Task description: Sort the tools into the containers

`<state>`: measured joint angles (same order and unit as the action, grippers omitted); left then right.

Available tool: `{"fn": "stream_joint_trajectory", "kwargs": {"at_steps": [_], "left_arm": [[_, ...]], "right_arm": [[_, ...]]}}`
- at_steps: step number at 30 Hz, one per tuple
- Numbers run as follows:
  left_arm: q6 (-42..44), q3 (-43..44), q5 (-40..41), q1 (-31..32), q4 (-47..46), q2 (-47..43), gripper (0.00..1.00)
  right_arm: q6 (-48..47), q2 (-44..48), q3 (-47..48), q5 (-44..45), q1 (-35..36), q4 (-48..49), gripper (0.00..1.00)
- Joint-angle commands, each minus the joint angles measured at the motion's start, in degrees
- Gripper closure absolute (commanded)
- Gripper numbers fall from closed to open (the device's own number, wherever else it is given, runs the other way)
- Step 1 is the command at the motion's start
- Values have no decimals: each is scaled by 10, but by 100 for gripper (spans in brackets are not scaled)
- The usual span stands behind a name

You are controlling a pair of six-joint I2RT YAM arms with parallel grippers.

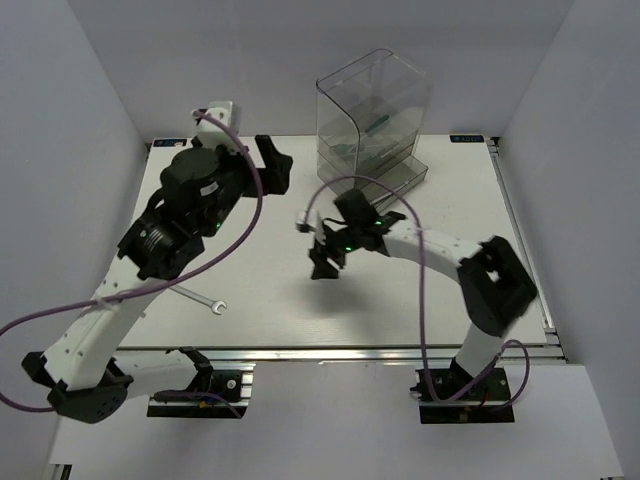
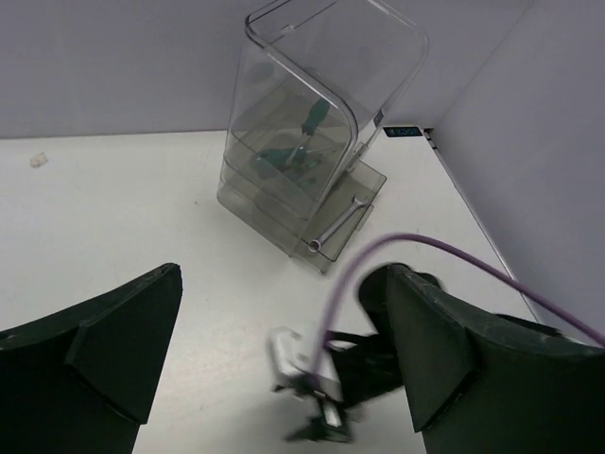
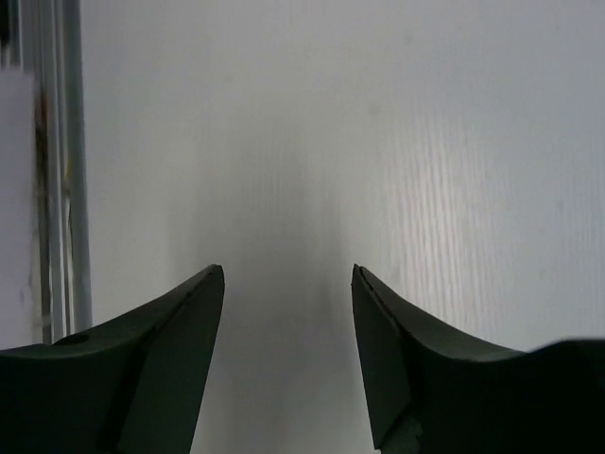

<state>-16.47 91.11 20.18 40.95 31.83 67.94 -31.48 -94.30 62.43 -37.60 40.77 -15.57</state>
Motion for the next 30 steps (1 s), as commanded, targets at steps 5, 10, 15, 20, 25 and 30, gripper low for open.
{"fn": "stream_joint_trajectory", "kwargs": {"at_steps": [5, 10, 15, 20, 25, 30], "left_arm": [[-65, -21, 35, 4, 75, -62, 2], [-72, 1, 39, 4, 132, -68, 2], [-80, 9, 51, 4, 165, -83, 2], [-82, 23, 59, 4, 189, -84, 2], [-84, 23, 62, 4, 201, -84, 2], [-83, 28, 67, 4, 216, -84, 2]], "right_arm": [[257, -213, 310, 132, 137, -2, 25], [252, -299, 413, 200, 217, 5, 11], [240, -367, 518, 210, 251, -8, 11], [271, -465, 654, 303, 274, -36, 17], [242, -489, 649, 331, 289, 34, 33], [224, -494, 612, 339, 295, 71, 37]]}}
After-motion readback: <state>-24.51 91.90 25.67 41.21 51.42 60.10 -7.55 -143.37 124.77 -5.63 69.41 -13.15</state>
